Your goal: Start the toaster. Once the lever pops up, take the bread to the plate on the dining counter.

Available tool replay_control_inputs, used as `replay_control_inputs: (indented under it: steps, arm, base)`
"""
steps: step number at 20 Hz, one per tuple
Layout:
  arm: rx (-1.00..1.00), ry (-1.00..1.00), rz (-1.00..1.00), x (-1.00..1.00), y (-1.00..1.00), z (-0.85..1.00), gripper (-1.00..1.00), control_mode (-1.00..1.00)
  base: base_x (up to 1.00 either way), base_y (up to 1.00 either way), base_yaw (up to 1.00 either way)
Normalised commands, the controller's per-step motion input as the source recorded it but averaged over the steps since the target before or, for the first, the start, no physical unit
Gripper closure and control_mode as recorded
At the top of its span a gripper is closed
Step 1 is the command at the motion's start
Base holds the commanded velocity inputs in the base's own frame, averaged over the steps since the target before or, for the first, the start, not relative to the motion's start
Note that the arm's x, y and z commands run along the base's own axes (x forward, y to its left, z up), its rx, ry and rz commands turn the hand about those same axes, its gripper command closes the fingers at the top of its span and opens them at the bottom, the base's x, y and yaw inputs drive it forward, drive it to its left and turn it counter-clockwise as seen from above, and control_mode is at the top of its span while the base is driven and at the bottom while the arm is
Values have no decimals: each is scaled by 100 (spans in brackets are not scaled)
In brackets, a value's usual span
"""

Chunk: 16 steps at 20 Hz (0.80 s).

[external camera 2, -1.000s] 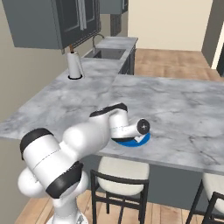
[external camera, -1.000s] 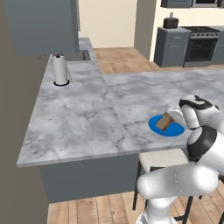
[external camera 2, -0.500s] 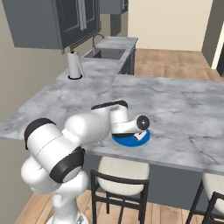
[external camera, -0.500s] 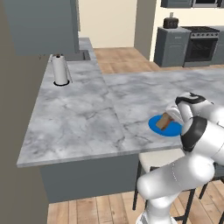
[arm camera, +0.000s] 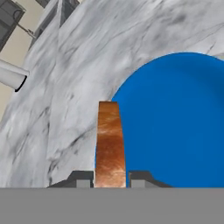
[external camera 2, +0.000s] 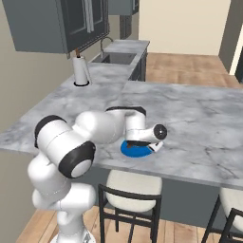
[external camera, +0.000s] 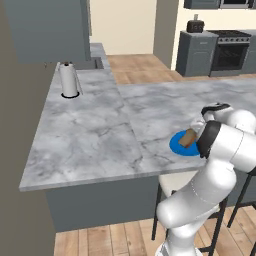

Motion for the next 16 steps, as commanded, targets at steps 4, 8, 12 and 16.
replay_control_inputs:
  steps: [4, 8, 12, 16]
  arm:
    - [0, 0, 0, 14, -1, -15, 100, -100]
    - [0, 0, 0, 8, 0, -9, 100, -100]
    - [0, 0, 0, 0, 0, 0, 100, -100]
    - [0, 0, 0, 0, 0, 0, 100, -100]
  base:
    - [0, 0, 0]
    - [0, 0, 0]
    - [0, 0, 0]
    - [0, 0, 0]
